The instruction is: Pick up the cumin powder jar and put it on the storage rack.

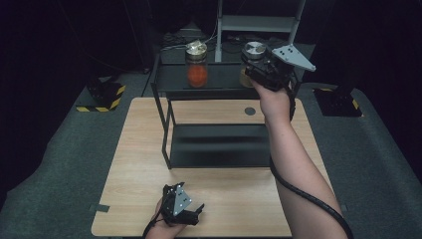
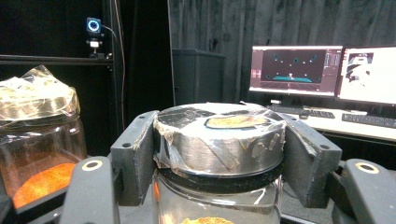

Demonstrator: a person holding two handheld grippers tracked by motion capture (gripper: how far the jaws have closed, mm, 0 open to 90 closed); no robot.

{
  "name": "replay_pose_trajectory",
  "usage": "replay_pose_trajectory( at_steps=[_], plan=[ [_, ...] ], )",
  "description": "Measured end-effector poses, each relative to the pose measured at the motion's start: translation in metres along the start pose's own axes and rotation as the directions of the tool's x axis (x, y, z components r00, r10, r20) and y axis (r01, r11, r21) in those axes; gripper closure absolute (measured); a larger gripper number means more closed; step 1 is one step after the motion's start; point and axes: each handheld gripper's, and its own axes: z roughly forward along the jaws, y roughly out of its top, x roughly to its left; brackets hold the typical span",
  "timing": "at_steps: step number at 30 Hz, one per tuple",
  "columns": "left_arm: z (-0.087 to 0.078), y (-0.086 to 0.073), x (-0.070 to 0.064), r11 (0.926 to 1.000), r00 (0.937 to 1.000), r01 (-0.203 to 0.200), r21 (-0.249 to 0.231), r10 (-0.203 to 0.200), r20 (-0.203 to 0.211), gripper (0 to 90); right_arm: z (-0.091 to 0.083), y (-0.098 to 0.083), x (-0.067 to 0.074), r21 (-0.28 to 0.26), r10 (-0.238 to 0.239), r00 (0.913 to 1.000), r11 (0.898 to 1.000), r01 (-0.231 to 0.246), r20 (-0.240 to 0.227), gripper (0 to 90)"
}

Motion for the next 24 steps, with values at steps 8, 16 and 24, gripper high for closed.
replay_pose_trajectory(
  at_steps=[8,16,24],
  plan=[
    [-0.0001,-0.0001,0.0003,1.0,1.0,0.001,-0.001,-0.001,0.001,1.0,0.0,0.005,0.0002,0.015,0.018,0.9998,1.0,-0.018,0.009,27.2],
    [-0.0002,-0.0002,-0.0001,1.0,1.0,0.001,-0.001,-0.001,0.0,1.0,-0.0001,0.007,0.0025,0.02,0.025,0.9994,0.999,-0.025,0.023,5.9],
    [0.0,0.0002,-0.0001,1.0,1.0,0.0,0.002,0.0,0.0,1.0,-0.0023,0.0077,0.0023,0.036,0.012,0.9998,0.999,-0.012,0.018,0.0]
  ],
)
